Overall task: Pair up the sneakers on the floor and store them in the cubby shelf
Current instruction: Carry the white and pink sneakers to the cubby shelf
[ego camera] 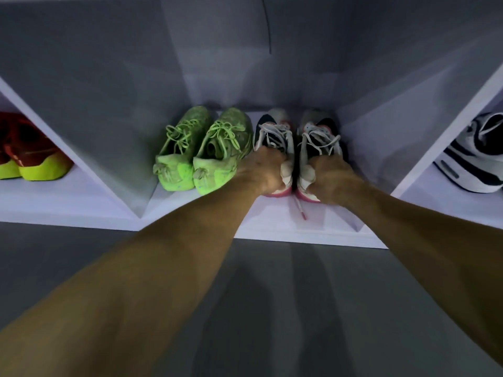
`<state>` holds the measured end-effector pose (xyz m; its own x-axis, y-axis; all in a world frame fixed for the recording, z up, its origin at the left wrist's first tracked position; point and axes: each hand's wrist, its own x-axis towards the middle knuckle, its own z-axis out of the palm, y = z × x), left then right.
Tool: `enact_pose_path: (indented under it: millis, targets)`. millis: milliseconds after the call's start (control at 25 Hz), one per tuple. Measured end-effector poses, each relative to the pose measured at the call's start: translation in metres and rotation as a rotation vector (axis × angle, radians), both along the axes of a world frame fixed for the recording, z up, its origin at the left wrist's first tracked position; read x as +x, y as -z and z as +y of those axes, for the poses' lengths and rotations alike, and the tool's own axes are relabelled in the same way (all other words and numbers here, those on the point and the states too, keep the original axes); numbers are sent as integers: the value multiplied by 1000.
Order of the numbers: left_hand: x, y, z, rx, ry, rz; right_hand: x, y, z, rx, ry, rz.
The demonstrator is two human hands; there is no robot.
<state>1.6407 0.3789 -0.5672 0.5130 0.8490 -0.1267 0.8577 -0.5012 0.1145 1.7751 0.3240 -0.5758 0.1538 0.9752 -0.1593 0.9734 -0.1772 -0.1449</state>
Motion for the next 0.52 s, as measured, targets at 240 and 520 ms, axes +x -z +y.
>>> enact_pose_path:
  millis: [240,520]
  targets:
    - [5,-2,14,-12,70,-5,6,-6,19,-108,-18,3]
    - [-23,9,-21,29,19,-69,-2,-14,-26,98,-21,-58]
